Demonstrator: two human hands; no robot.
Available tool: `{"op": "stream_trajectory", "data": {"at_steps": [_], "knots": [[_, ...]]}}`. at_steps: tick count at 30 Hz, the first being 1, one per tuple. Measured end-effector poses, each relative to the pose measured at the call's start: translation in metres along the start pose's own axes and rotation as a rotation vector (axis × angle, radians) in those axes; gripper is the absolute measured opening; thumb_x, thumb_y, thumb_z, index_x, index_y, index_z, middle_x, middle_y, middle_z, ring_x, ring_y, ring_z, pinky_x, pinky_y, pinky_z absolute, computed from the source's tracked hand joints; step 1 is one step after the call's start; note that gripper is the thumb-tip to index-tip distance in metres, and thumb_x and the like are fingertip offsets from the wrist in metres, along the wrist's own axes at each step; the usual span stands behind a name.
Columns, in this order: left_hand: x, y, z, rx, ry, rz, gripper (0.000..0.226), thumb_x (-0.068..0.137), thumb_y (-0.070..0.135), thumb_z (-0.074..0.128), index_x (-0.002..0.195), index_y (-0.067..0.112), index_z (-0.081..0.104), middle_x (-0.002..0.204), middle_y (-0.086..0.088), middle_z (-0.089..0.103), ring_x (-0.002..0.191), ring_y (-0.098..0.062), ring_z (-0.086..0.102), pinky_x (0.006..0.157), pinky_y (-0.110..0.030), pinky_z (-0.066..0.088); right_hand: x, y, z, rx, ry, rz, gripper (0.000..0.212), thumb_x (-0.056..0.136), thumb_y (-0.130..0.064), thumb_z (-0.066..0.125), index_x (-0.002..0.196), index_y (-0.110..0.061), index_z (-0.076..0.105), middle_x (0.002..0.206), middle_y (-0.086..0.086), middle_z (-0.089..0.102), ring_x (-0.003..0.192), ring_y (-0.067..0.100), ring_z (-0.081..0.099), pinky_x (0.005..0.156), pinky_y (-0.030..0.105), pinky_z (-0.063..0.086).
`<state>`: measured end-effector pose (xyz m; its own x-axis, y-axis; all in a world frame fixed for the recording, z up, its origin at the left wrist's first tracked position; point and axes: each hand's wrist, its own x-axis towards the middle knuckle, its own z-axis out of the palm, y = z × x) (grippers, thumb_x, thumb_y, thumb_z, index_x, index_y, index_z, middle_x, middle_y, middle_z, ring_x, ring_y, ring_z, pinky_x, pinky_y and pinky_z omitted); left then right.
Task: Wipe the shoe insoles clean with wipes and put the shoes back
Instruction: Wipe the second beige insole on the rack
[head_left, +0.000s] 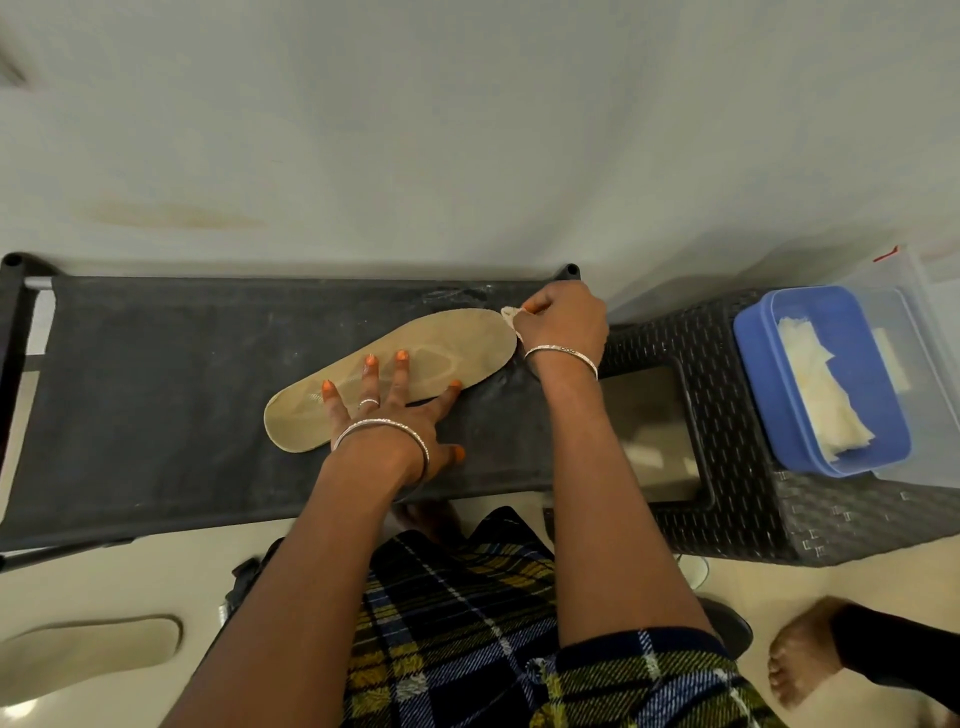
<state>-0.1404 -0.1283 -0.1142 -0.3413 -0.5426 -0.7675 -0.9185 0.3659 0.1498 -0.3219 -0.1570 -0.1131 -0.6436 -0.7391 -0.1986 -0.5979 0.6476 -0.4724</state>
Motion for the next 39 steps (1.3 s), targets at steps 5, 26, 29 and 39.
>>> {"op": "stream_trajectory", "data": {"at_steps": [5, 26, 29, 39], "knots": [[-0.001, 0.0, -0.002, 0.001, -0.01, 0.0, 0.079, 0.091, 0.065, 0.044, 0.145, 0.055, -0.013, 0.153, 0.0, -0.039, 0.14, -0.033, -0.034, 0.109, -0.069, -0.013, -0.004, -0.003, 0.004, -0.071, -0.109, -0.102, 0.004, 0.081, -0.021, 0.077, 0.085, -0.021, 0.079, 0.092, 0.0, 0.076, 0.09, 0.022, 0.069, 0.083, 0.027, 0.053], [0.001, 0.001, 0.001, -0.002, 0.005, -0.007, 0.078, 0.09, 0.067, 0.042, 0.144, 0.057, -0.014, 0.153, 0.001, -0.039, 0.141, -0.032, -0.034, 0.109, -0.068, -0.013, -0.006, -0.014, 0.018, -0.227, -0.44, -0.087, 0.02, 0.063, -0.02, 0.084, 0.082, -0.018, 0.078, 0.083, 0.004, 0.074, 0.08, 0.022, 0.072, 0.078, 0.035, 0.061], [0.0, 0.002, 0.001, -0.01, 0.005, -0.01, 0.077, 0.09, 0.067, 0.042, 0.144, 0.058, -0.012, 0.153, 0.002, -0.039, 0.141, -0.031, -0.034, 0.109, -0.068, -0.013, -0.011, -0.018, 0.02, -0.059, -0.296, -0.185, 0.007, 0.073, -0.021, 0.082, 0.079, -0.019, 0.08, 0.082, -0.001, 0.075, 0.085, 0.018, 0.07, 0.082, 0.03, 0.057], [-0.002, 0.002, -0.002, -0.006, -0.009, -0.012, 0.075, 0.091, 0.066, 0.041, 0.143, 0.059, -0.013, 0.153, 0.002, -0.039, 0.141, -0.031, -0.033, 0.109, -0.069, -0.012, -0.007, -0.021, 0.022, -0.259, -0.373, -0.039, 0.026, 0.066, -0.024, 0.083, 0.089, -0.014, 0.074, 0.091, 0.006, 0.072, 0.087, 0.025, 0.07, 0.077, 0.03, 0.058]]}}
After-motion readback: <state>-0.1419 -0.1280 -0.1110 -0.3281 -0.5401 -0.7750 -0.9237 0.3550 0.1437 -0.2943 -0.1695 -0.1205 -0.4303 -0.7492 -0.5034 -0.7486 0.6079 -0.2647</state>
